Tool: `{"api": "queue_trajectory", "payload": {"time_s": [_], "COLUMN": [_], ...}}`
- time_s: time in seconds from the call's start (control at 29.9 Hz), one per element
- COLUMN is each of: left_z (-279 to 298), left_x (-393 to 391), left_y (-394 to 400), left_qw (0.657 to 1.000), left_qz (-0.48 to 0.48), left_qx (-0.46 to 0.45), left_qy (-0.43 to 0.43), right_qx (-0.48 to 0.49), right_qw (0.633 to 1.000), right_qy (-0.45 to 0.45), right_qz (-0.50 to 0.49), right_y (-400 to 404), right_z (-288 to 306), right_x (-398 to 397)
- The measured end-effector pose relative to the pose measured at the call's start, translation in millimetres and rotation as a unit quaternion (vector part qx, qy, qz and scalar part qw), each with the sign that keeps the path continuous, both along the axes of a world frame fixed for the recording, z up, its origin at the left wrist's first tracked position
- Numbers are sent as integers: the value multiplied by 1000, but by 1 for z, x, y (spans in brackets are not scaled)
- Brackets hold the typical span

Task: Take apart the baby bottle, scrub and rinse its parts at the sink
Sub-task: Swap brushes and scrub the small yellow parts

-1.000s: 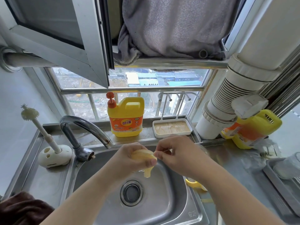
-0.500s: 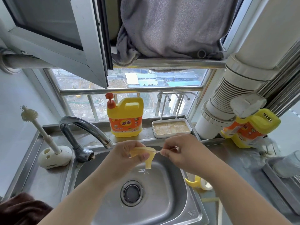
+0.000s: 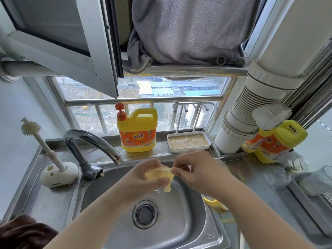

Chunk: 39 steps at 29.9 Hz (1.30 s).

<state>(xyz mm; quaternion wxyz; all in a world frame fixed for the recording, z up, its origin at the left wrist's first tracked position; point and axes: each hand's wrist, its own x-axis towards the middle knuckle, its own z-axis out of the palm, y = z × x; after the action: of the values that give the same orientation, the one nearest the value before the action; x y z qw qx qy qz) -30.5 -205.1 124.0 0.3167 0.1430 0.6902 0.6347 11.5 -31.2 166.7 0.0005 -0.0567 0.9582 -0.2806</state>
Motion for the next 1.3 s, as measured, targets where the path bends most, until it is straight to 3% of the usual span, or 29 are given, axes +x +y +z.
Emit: {"api": "queue_trajectory", "payload": {"time_s": [0.17, 0.33, 0.57, 0.77, 0.9, 1.07, 1.3], "left_z": [-1, -2, 0, 3, 3, 4, 9], "left_x": [-1, 1, -2, -2, -3, 5, 2], "left_y": [6, 7, 0, 4, 0, 6, 3], "left_qw": [991, 991, 998, 998, 992, 996, 997], "left_qz": [-8, 7, 59, 61, 91, 68, 65], "left_qx": [-100, -117, -19, 16, 72, 42, 12], "left_qy": [85, 69, 15, 13, -41, -42, -25], "right_qx": [22, 26, 5, 40, 12, 17, 14], "right_qw": [1000, 999, 999, 999, 999, 1000, 1000], "right_qy": [-5, 4, -48, -16, -25, 14, -16], "right_qz": [18, 20, -11, 3, -18, -6, 13], "right_y": [-8, -9, 9, -2, 7, -4, 0], "right_z": [-2, -4, 4, 4, 3, 0, 1], "right_x": [2, 3, 9, 1, 6, 0, 4]}}
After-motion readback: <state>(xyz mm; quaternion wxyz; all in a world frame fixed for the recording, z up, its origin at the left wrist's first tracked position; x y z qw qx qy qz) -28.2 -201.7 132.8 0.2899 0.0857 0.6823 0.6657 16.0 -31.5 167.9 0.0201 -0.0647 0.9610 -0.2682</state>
